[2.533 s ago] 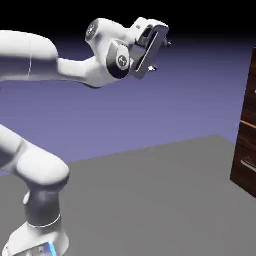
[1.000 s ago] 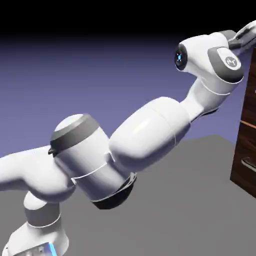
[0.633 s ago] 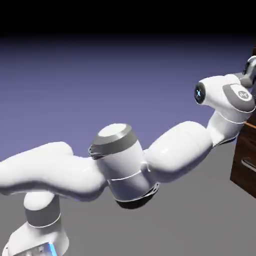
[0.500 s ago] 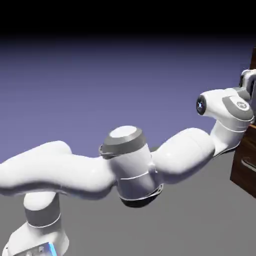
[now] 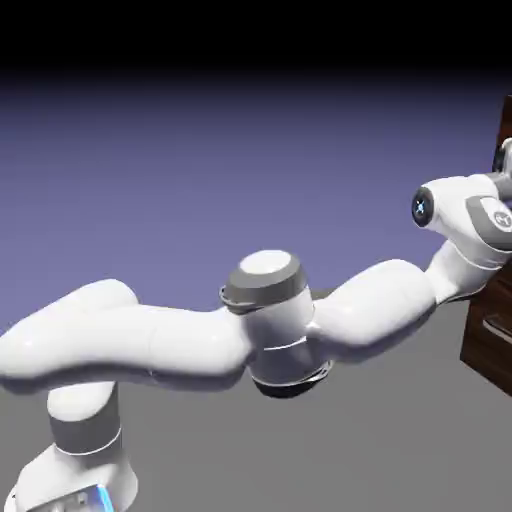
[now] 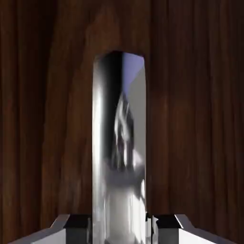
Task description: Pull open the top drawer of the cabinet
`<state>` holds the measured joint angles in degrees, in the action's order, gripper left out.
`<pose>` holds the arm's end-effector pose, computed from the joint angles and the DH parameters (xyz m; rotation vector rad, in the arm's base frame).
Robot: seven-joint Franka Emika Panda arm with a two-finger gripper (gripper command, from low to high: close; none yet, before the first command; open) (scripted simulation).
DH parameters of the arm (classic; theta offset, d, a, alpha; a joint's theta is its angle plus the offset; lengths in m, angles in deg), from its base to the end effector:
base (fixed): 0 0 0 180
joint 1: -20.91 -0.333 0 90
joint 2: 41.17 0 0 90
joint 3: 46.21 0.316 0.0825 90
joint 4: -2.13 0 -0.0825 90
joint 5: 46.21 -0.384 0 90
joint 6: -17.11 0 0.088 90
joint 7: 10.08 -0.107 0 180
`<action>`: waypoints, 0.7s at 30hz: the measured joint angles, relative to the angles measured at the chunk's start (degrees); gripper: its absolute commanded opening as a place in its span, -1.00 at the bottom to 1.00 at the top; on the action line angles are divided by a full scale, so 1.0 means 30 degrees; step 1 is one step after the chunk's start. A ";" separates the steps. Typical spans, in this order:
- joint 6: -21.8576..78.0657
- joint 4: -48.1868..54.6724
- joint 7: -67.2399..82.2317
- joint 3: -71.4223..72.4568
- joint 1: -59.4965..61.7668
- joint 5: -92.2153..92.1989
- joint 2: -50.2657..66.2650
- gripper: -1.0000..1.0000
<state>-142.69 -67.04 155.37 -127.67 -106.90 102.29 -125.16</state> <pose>0.7478 -0.0853 0.4939 -0.6148 1.4813 -0.6135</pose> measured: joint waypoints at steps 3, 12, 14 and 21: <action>0.0724 -0.2076 -0.0781 0.0217 0.1327 0.0595 -0.0039 -1.00; 0.2790 -0.8304 -0.2487 0.0906 0.5447 0.1606 -0.0209 -1.00; 0.3209 -0.9688 -0.2783 0.1071 0.6408 0.1706 -0.0248 -1.00; 0.4500 -1.4532 -0.3634 0.1739 0.9962 0.1728 -0.0413 -1.00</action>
<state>-129.19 -110.64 144.47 -122.45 -77.02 107.47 -126.40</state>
